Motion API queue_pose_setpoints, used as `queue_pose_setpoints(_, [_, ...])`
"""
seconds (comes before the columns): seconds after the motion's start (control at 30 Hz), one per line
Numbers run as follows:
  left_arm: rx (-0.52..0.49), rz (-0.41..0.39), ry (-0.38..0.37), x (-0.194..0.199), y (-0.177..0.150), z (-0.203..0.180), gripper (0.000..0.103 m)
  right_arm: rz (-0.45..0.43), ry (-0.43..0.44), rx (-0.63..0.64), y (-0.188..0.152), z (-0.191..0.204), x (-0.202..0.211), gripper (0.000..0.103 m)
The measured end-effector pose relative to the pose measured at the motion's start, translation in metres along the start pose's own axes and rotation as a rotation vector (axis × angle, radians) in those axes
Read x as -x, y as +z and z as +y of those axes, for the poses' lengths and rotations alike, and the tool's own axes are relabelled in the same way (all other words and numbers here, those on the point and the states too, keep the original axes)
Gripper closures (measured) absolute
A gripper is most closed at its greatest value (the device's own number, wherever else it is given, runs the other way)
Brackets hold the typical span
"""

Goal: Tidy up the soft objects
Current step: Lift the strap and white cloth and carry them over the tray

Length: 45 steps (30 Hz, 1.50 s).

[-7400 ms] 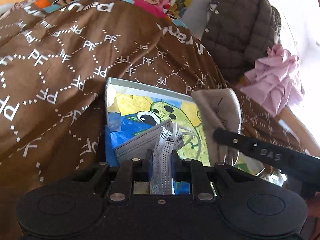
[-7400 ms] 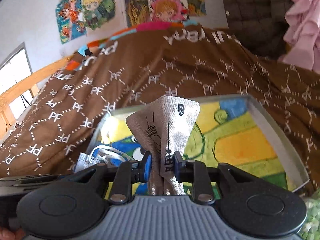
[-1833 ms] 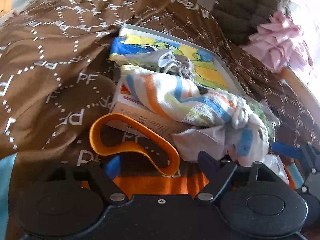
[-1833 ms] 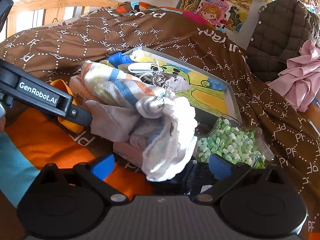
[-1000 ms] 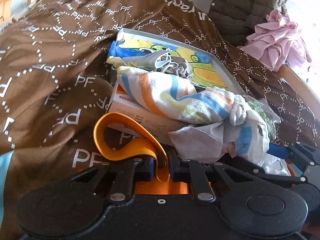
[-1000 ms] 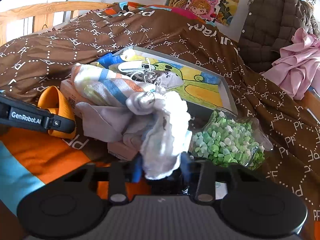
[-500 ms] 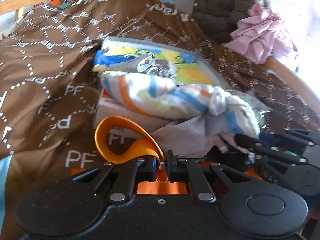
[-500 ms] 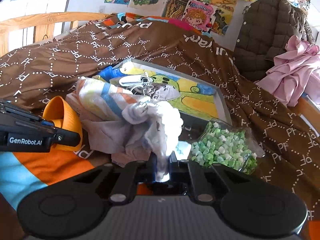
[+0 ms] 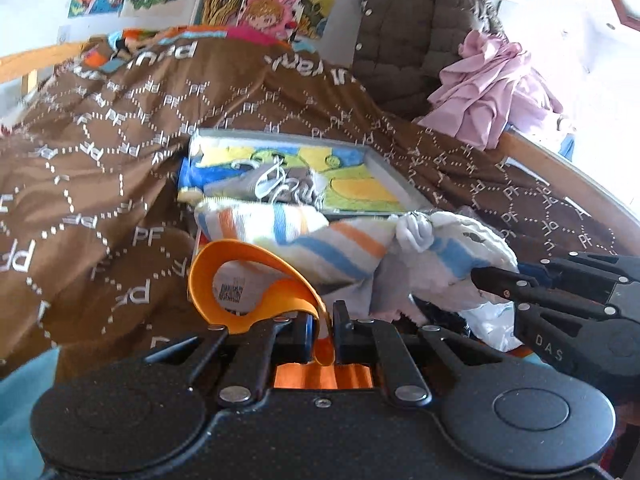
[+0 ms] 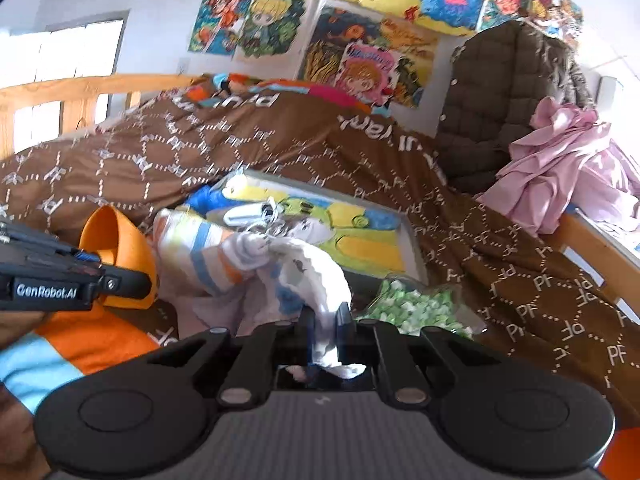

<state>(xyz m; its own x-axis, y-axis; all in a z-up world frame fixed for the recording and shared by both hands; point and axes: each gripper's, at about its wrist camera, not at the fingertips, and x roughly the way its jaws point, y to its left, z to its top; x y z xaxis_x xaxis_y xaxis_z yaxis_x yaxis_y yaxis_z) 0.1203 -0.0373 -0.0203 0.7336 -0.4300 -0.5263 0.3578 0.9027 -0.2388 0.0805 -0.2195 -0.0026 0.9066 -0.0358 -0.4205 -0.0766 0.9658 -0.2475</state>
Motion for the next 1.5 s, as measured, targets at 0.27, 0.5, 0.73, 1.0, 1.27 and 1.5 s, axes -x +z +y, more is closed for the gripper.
queue_pose_setpoints(0.27, [-0.039, -0.056, 0.002, 0.013, 0.002, -0.005, 0.093, -0.101, -0.027, -0.056, 0.004, -0.013, 0.018, 0.092])
queue_pose_setpoints(0.5, [-0.057, -0.093, -0.022, 0.018, 0.004, -0.007, 0.093, -0.153, -0.034, -0.076, 0.005, -0.015, 0.021, 0.092])
queue_pose_setpoints(0.73, [-0.097, -0.133, -0.037, 0.022, 0.008, -0.012, 0.093, -0.186, -0.040, -0.088, 0.007, -0.018, 0.021, 0.092])
queue_pose_setpoints(1.0, [-0.135, -0.163, -0.046, 0.020, 0.021, -0.015, 0.093, -0.212, -0.058, -0.133, 0.013, -0.028, 0.016, 0.092])
queue_pose_setpoints(1.27, [-0.186, -0.186, -0.068, -0.001, 0.048, -0.020, 0.093, -0.229, -0.064, -0.168, 0.027, -0.039, -0.002, 0.092])
queue_pose_setpoints(1.5, [-0.199, -0.181, -0.076, -0.030, 0.068, -0.017, 0.093, -0.230, -0.040, -0.177, 0.039, -0.043, -0.022, 0.092])
